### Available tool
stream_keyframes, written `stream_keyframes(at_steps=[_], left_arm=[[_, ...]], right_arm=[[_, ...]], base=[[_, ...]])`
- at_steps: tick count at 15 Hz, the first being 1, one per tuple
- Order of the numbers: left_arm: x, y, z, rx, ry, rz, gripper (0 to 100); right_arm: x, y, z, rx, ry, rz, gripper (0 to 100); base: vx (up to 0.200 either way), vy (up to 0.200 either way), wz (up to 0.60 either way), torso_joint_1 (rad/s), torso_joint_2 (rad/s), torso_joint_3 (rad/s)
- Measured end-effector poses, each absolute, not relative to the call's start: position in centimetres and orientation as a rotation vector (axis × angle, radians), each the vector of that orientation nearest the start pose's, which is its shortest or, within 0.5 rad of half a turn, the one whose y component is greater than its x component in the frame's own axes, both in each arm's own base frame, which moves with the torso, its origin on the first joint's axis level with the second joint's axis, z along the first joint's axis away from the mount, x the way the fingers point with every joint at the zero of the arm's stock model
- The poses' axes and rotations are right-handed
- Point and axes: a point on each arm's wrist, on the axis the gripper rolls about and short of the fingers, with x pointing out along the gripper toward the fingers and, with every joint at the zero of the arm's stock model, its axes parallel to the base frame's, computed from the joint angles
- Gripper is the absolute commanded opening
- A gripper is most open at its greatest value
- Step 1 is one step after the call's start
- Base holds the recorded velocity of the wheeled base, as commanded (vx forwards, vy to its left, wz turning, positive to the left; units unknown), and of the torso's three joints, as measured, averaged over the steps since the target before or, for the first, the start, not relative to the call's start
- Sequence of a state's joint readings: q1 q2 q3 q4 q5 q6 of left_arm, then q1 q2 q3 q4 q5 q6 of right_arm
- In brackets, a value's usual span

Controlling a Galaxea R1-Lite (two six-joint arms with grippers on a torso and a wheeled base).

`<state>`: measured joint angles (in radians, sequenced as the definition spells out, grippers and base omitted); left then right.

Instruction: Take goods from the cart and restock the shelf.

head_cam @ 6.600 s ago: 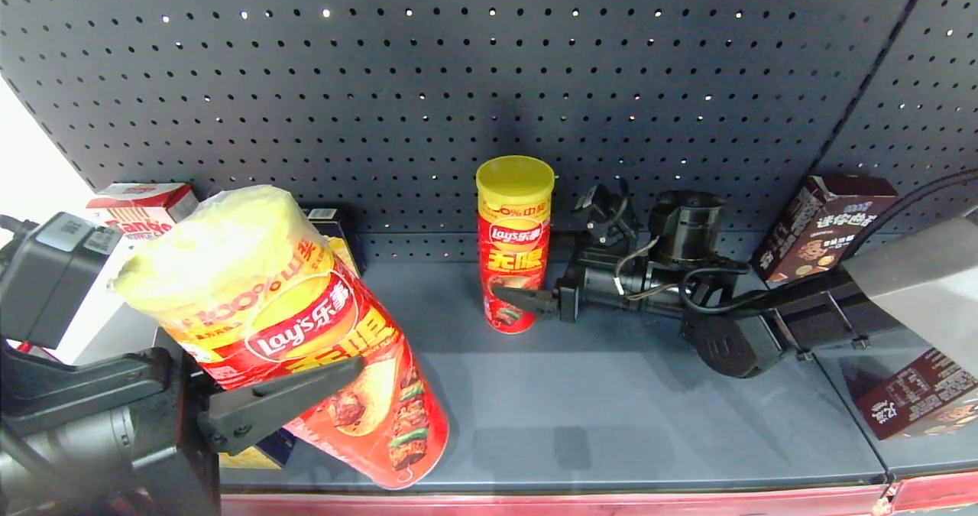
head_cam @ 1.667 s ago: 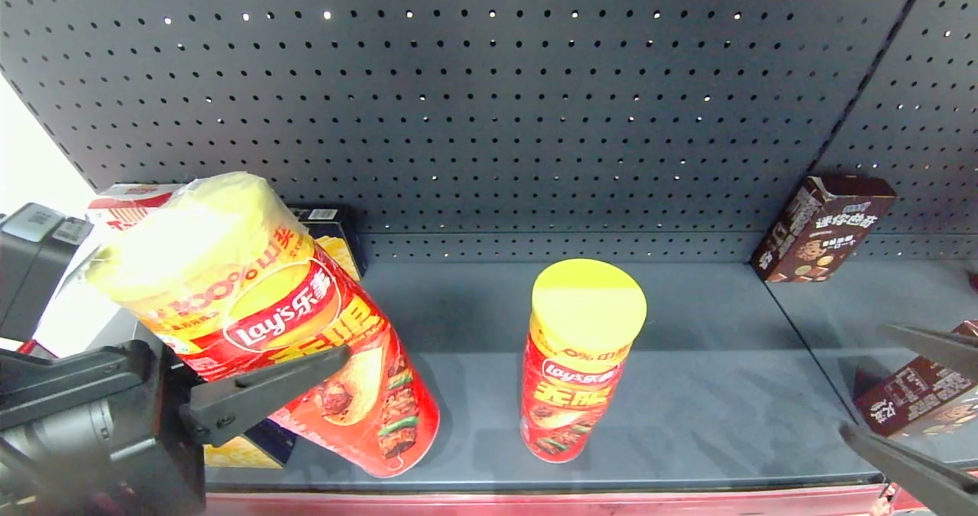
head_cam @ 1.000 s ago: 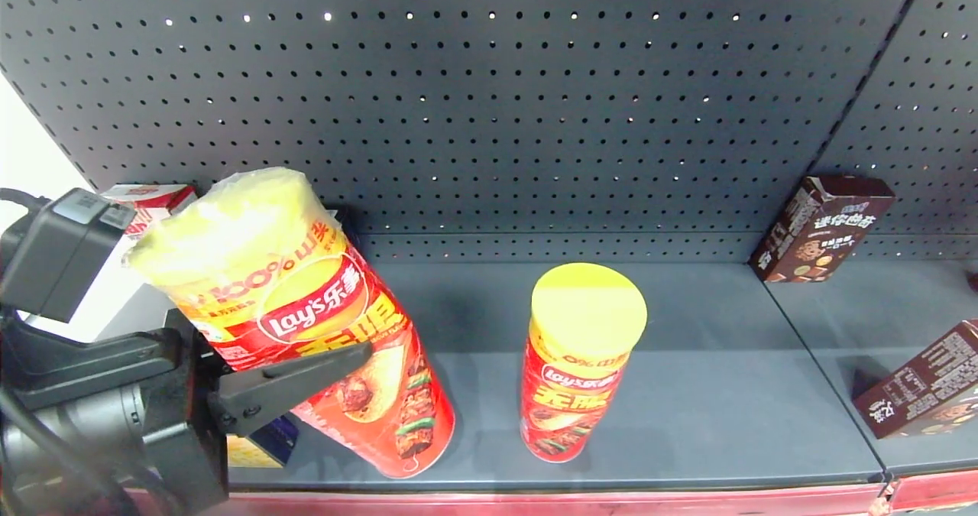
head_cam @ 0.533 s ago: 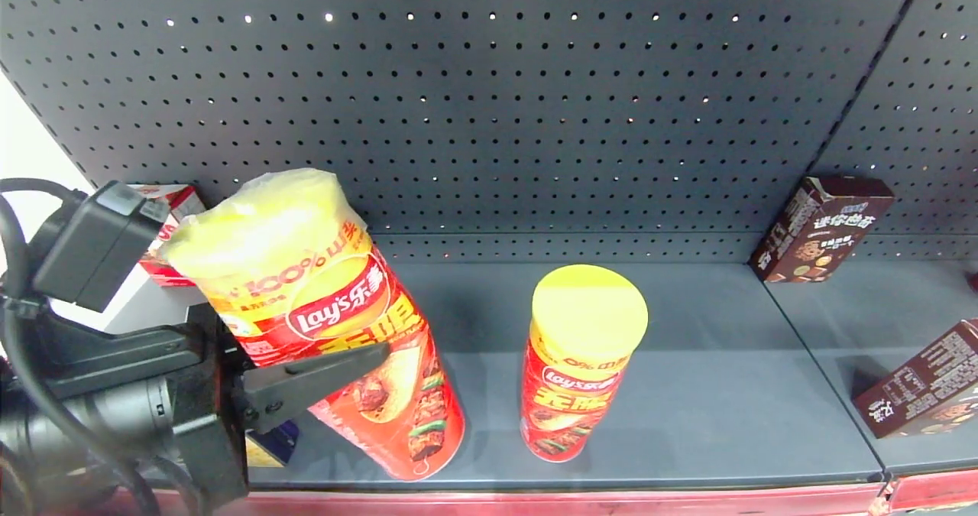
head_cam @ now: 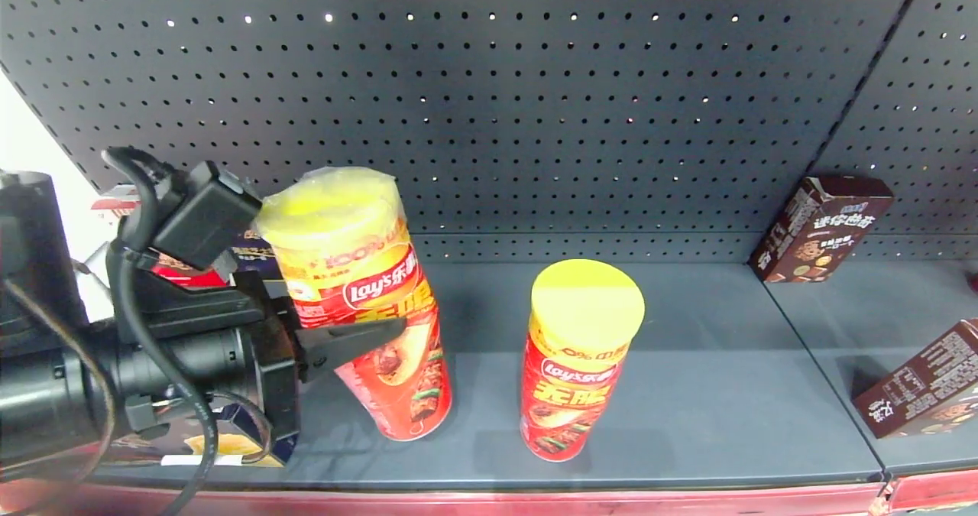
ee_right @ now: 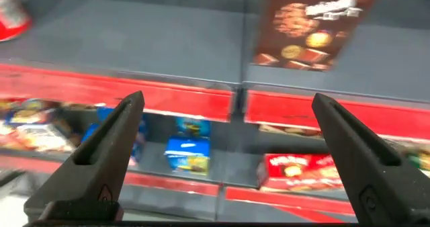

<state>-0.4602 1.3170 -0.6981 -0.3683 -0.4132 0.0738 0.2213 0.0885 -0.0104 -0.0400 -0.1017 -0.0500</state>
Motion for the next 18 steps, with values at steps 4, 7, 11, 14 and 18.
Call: stream_keyframes(at_steps=[4, 7, 11, 14, 18], left_arm=[[21.6, -10.2, 22.6, 0.128, 0.148, -1.048, 0], [24.7, -11.1, 23.3, 0.131, 0.109, -1.059, 0], [28.0, -12.7, 23.6, 0.129, 0.083, -1.154, 0], [29.8, -13.8, 23.4, 0.135, 0.077, -1.169, 0], [31.5, -14.9, 22.2, 0.17, 0.081, -1.184, 0]], right_arm=[[-1.6, -0.3, 8.4, -0.049, 0.038, 0.258, 100], [-1.6, -0.3, 8.4, -0.026, 0.044, 0.266, 100], [-1.6, -0.3, 8.4, -0.03, 0.044, 0.262, 100], [-1.6, -0.3, 8.4, -0.034, 0.045, 0.262, 100], [-1.6, -0.3, 8.4, -0.072, 0.04, 0.263, 100]], base=[[0.0, 0.0, 0.0, 0.0, 0.0, 0.0], [0.0, 0.0, 0.0, 0.0, 0.0, 0.0], [0.0, 0.0, 0.0, 0.0, 0.0, 0.0], [0.0, 0.0, 0.0, 0.0, 0.0, 0.0], [0.0, 0.0, 0.0, 0.0, 0.0, 0.0]])
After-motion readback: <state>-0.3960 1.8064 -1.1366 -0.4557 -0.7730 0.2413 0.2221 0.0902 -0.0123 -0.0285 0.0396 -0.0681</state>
